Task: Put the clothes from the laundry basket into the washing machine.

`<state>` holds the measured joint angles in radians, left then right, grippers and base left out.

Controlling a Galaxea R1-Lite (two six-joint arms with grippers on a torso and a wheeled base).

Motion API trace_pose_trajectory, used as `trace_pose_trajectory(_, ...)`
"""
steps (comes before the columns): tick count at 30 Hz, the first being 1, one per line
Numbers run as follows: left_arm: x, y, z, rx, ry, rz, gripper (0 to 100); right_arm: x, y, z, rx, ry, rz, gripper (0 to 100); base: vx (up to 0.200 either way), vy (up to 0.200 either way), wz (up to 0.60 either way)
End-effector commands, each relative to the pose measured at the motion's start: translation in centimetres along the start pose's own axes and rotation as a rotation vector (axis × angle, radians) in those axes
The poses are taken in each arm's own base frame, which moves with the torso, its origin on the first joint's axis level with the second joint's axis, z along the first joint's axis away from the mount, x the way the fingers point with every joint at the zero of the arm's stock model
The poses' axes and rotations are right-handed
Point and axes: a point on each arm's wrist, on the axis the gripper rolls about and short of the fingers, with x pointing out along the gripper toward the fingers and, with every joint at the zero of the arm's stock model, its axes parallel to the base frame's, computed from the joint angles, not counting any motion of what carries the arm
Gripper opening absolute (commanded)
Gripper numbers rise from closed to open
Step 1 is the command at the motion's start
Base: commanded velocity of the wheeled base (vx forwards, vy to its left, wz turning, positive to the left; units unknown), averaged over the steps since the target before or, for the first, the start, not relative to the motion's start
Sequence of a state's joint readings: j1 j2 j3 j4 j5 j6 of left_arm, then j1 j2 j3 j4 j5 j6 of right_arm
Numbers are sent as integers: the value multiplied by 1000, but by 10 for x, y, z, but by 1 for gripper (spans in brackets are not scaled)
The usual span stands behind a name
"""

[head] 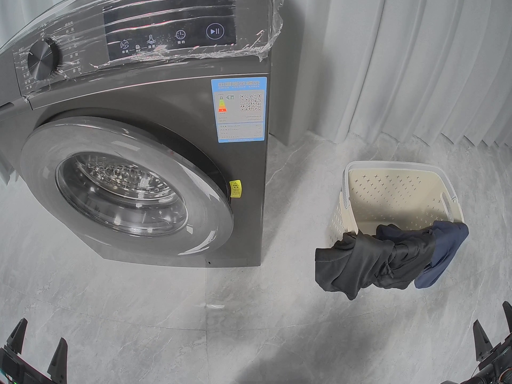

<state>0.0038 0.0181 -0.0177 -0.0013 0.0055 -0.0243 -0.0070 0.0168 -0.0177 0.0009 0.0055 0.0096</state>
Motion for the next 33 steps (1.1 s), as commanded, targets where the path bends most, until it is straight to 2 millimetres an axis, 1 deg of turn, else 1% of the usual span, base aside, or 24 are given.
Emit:
trace_pose_trajectory(1,0,0,-5,0,4,1,100,1,0,-5,1,12,0,100,0,200,0)
trace_pose_trajectory(17,0,0,-5,0,4,0,100,1,0,-5,1,12,0,100,0,200,0)
trace_pose_trajectory(32,0,0,-5,0,4,1,100,1,0,-5,0,12,0,100,0,0,0)
trace_pose_trajectory(33,0,0,-5,0,4,0,100,1,0,-5,0,14,0,100,0,200,0)
